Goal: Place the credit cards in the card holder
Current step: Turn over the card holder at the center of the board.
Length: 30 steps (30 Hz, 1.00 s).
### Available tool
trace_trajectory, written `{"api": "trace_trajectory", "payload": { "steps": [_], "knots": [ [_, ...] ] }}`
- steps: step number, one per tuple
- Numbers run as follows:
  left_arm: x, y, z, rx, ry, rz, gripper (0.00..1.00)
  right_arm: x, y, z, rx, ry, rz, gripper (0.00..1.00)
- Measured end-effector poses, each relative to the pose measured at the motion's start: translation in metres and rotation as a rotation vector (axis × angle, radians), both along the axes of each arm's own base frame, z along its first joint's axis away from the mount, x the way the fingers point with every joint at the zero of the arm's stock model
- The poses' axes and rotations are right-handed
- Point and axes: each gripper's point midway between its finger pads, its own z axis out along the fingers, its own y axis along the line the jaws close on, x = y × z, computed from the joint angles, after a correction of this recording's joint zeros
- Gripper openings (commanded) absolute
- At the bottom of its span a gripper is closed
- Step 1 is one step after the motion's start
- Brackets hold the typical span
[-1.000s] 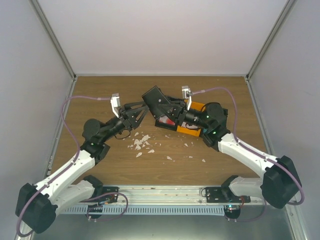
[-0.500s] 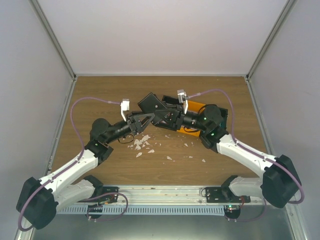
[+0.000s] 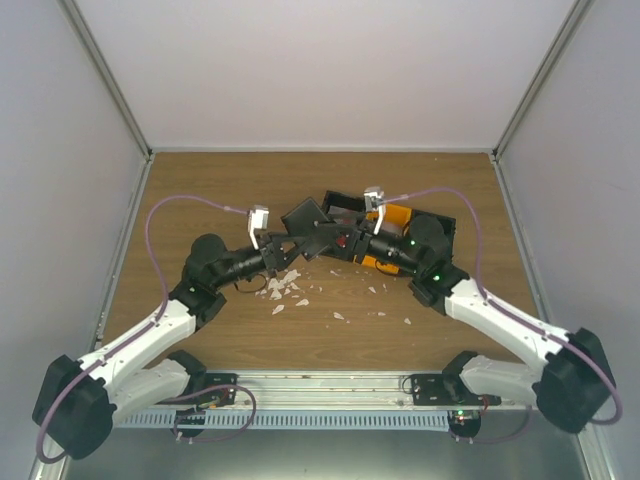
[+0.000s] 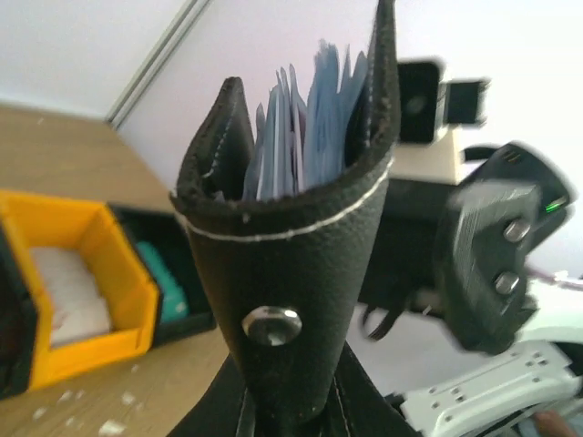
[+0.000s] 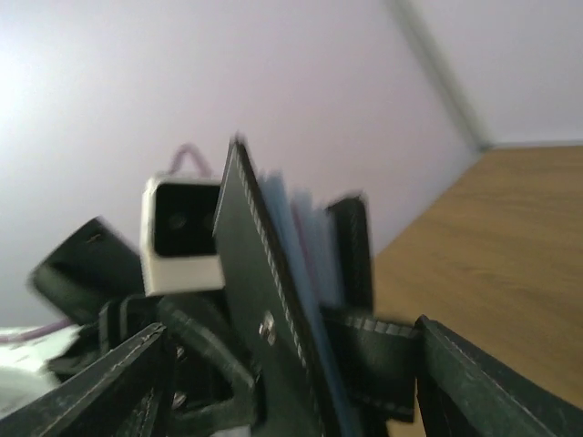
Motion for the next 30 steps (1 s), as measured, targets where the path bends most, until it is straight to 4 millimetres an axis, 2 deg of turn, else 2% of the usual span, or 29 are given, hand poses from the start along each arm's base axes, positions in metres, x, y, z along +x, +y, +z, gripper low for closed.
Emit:
{"api": "trace_trajectory", "payload": {
  "steps": [3,7,11,13,19,26,30],
  "knots": [
    [0.003,-0.004,-0.029,0.094,0.048,-0.007,0.0,0.019,-0.021,-0.01,-0.083,0.008,-0.19,0.75],
    [0.004,-0.015,-0.087,0.237,0.171,-0.081,0.0,0.04,-0.048,-0.033,-0.199,0.048,-0.397,0.77],
    [-0.002,-0.025,-0.145,0.327,0.339,-0.185,0.0,0.053,-0.068,-0.074,-0.334,0.137,-0.523,0.77],
    [-0.006,-0.028,-0.165,0.348,0.406,-0.227,0.0,0.055,-0.076,-0.093,-0.4,0.179,-0.561,0.77],
    [-0.015,-0.035,-0.204,0.381,0.535,-0.305,0.07,0.053,-0.09,-0.123,-0.505,0.234,-0.605,0.77],
    [-0.017,-0.035,-0.243,0.424,0.64,-0.315,0.15,0.048,-0.094,-0.145,-0.554,0.276,-0.6,0.77],
    [-0.016,-0.035,-0.26,0.448,0.679,-0.313,0.3,0.046,-0.09,-0.158,-0.573,0.313,-0.576,0.75]
  ]
}}
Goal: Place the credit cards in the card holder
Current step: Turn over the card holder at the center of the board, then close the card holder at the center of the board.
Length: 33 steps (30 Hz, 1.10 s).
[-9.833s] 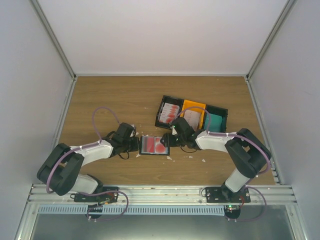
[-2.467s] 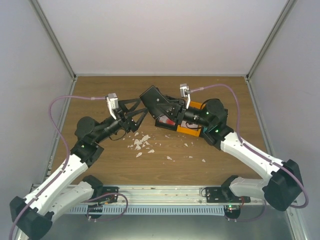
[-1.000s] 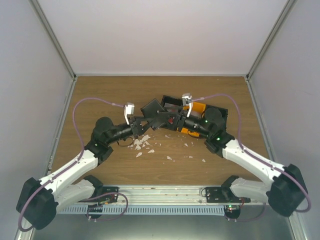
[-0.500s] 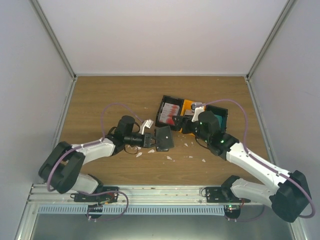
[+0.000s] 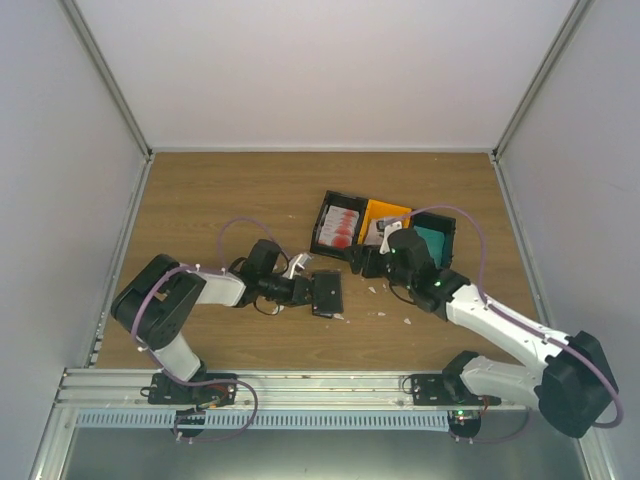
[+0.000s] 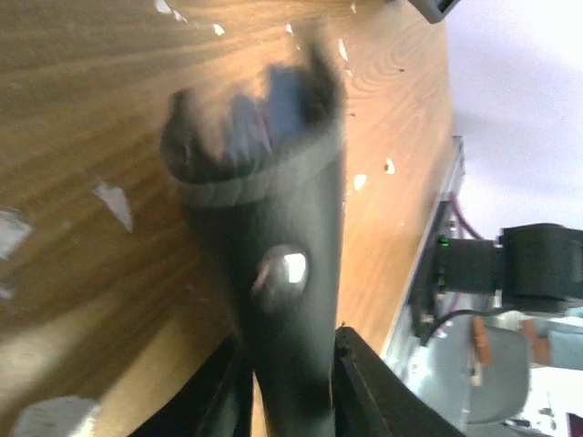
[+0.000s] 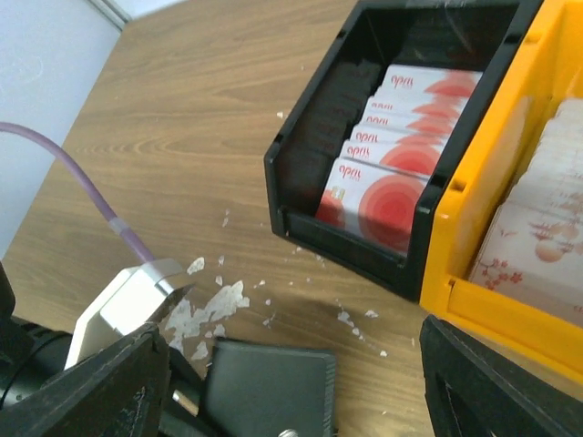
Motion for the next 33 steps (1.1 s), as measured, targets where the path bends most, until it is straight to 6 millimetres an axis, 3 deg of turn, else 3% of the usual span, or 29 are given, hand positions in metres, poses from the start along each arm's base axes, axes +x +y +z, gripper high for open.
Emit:
{"api": "trace_trajectory", "payload": {
  "steps": [8,10,15,18,26,33],
  "knots": [
    [0.019,0.02,-0.018,0.182,-0.087,0.092,0.54,-0.01,0.009,-0.027,0.0,0.097,0.055,0.65],
    [0.023,0.028,-0.017,0.232,-0.124,0.118,0.54,-0.013,0.011,-0.038,-0.007,0.128,0.067,0.6],
    [0.031,0.043,-0.016,0.318,-0.187,0.164,0.5,-0.017,0.015,-0.063,-0.03,0.208,0.083,0.3],
    [0.03,0.046,-0.021,0.343,-0.185,0.168,0.46,-0.02,0.016,-0.081,-0.056,0.258,0.092,0.21],
    [0.034,0.043,-0.026,0.344,-0.181,0.154,0.38,-0.038,0.023,-0.131,-0.159,0.393,0.156,0.28],
    [0.037,0.041,-0.028,0.349,-0.18,0.152,0.27,-0.049,0.049,-0.14,-0.242,0.372,0.33,0.4]
  ]
}}
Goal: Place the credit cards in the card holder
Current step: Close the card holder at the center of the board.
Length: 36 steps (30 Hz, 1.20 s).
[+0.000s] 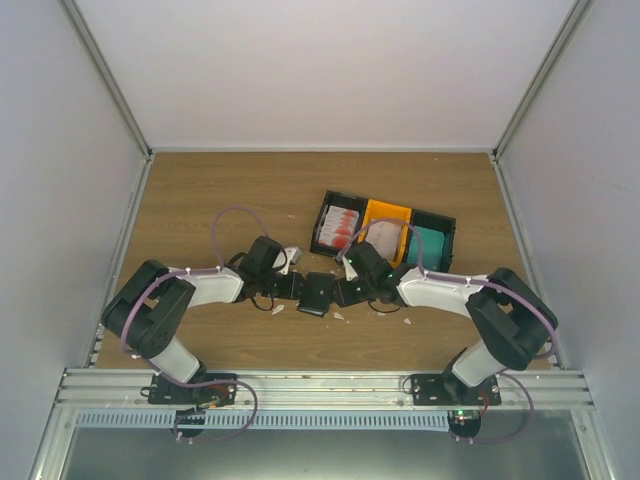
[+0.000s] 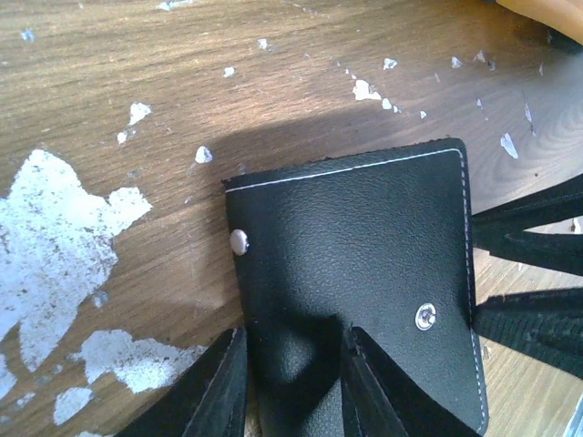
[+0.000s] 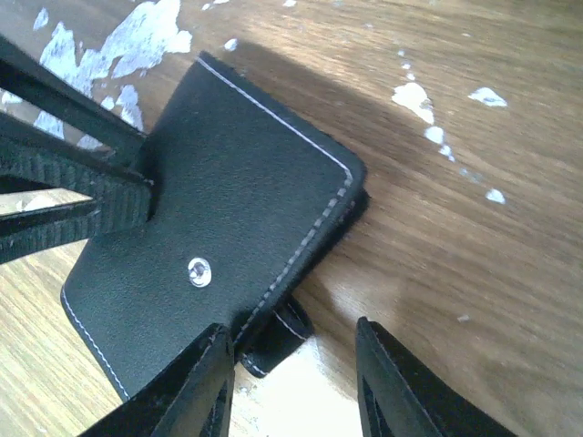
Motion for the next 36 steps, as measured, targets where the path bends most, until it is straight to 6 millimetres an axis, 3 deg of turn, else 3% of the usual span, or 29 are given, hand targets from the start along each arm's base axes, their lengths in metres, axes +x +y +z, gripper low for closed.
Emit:
{"api": "trace_trajectory", "payload": {
  "steps": [4,14,17,21,26,31,36],
  "knots": [
    [0.001,0.001,-0.002,0.008,0.001,0.008,0.19,0.002,0.008,-0.001,-0.016,-0.02,0.061,0.42],
    [0.001,0.003,-0.005,0.004,0.0,0.022,0.14,0.0,0.019,-0.006,-0.07,-0.057,0.146,0.45],
    [0.001,0.003,-0.005,0.004,-0.002,0.022,0.17,0.002,0.016,-0.004,-0.088,-0.074,0.135,0.47],
    [0.0,0.002,-0.004,-0.002,-0.004,0.015,0.29,0.003,0.007,0.007,-0.105,-0.114,0.109,0.47],
    [-0.005,-0.002,0.0,-0.022,0.0,-0.018,0.31,0.004,0.001,0.012,-0.117,-0.142,0.101,0.4],
    [-0.008,-0.001,0.0,-0.021,0.011,-0.03,0.26,0.0,-0.008,0.004,-0.156,-0.13,0.103,0.26],
    [-0.01,-0.002,-0.002,-0.022,0.02,-0.034,0.25,-0.004,-0.014,-0.003,-0.18,-0.116,0.108,0.3]
  ]
}}
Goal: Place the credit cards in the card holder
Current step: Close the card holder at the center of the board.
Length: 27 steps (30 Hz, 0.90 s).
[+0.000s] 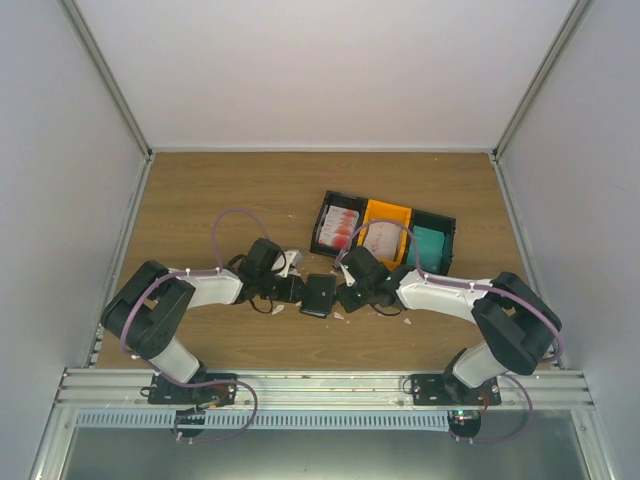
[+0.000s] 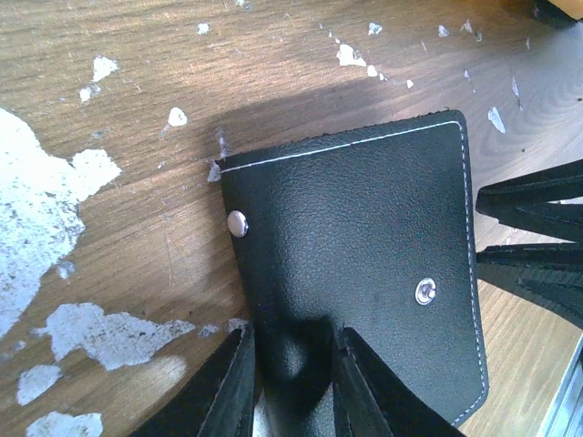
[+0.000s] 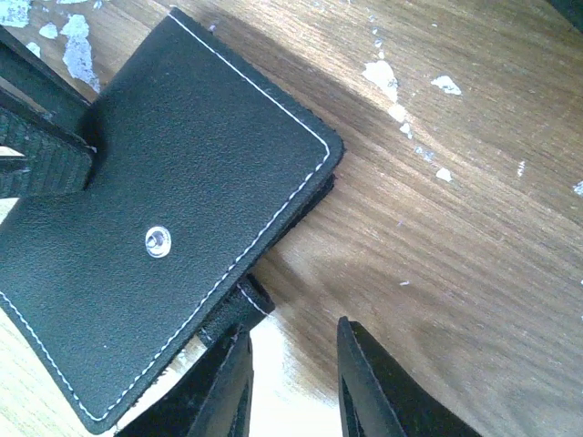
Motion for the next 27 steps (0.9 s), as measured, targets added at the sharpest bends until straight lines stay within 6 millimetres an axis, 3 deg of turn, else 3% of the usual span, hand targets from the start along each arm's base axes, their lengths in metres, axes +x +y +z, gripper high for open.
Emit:
{"api": "trace_trajectory", "payload": {
  "steps": [13,21,27],
  "knots": [
    [0.001,0.001,-0.003,0.01,0.003,0.006,0.17,-0.004,0.008,-0.013,-0.012,0.041,0.07,0.38],
    [0.001,0.0,-0.004,0.02,-0.002,0.012,0.06,-0.008,0.013,-0.011,0.002,0.045,0.116,0.47],
    [0.0,0.0,-0.005,0.031,-0.013,0.016,0.0,-0.005,0.018,-0.012,-0.006,0.04,0.13,0.44]
  ]
}}
